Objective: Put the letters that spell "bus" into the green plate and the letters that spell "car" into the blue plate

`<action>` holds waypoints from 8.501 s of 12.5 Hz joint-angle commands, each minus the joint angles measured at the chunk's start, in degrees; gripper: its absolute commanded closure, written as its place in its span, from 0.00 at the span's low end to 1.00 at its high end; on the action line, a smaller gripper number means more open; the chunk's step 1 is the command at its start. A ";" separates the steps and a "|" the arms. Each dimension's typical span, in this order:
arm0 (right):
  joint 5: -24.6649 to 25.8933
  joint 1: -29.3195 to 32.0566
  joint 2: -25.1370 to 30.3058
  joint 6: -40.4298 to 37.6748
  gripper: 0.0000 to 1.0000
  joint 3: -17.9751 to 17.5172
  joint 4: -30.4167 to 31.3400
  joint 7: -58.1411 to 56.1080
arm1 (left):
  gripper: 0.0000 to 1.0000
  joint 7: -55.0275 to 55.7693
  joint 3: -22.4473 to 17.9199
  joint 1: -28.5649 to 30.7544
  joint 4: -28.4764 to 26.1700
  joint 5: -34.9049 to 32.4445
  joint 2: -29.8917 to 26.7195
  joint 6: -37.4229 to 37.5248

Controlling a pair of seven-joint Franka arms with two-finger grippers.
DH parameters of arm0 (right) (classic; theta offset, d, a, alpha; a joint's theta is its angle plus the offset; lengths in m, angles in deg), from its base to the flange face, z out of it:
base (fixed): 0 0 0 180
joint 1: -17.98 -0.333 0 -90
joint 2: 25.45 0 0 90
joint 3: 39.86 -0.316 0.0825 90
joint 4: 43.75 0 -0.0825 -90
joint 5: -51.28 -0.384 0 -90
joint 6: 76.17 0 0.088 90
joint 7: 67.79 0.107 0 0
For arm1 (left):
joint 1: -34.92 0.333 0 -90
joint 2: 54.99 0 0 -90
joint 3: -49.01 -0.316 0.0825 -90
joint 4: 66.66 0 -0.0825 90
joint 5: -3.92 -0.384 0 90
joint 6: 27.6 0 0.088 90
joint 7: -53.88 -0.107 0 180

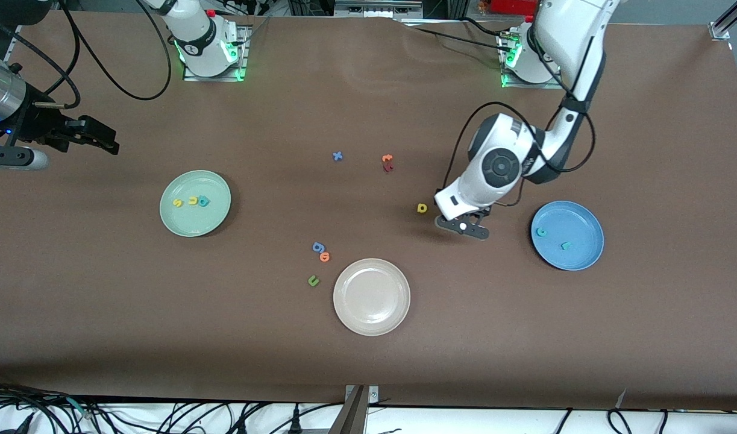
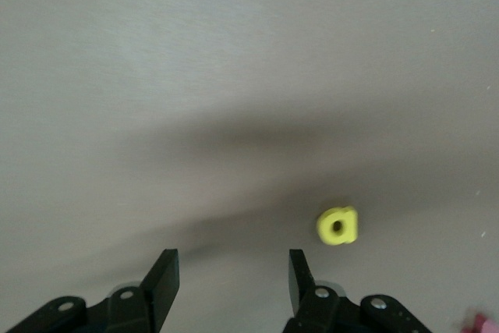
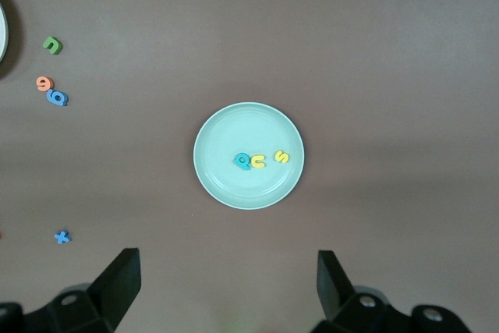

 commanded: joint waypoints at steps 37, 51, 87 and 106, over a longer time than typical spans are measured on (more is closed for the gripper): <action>1.76 3.49 2.90 1.27 0.00 -4.35 2.47 -0.05 | 0.83 -11.95 -3.91 3.36 -1.66 -2.52 -1.10 -2.83; 1.40 3.40 2.90 1.09 0.00 -4.44 2.47 -0.05 | 0.71 -46.28 -14.74 13.74 -2.10 -1.64 1.52 -1.93; 1.40 3.40 2.90 1.00 0.00 -4.44 2.47 -0.14 | 0.00 -4.00 -13.77 16.73 17.15 -1.46 -22.99 31.90; 1.40 3.40 2.90 1.00 0.00 -4.35 2.47 -0.14 | 0.00 -4.00 -4.02 27.81 3.52 -2.25 -36.54 31.29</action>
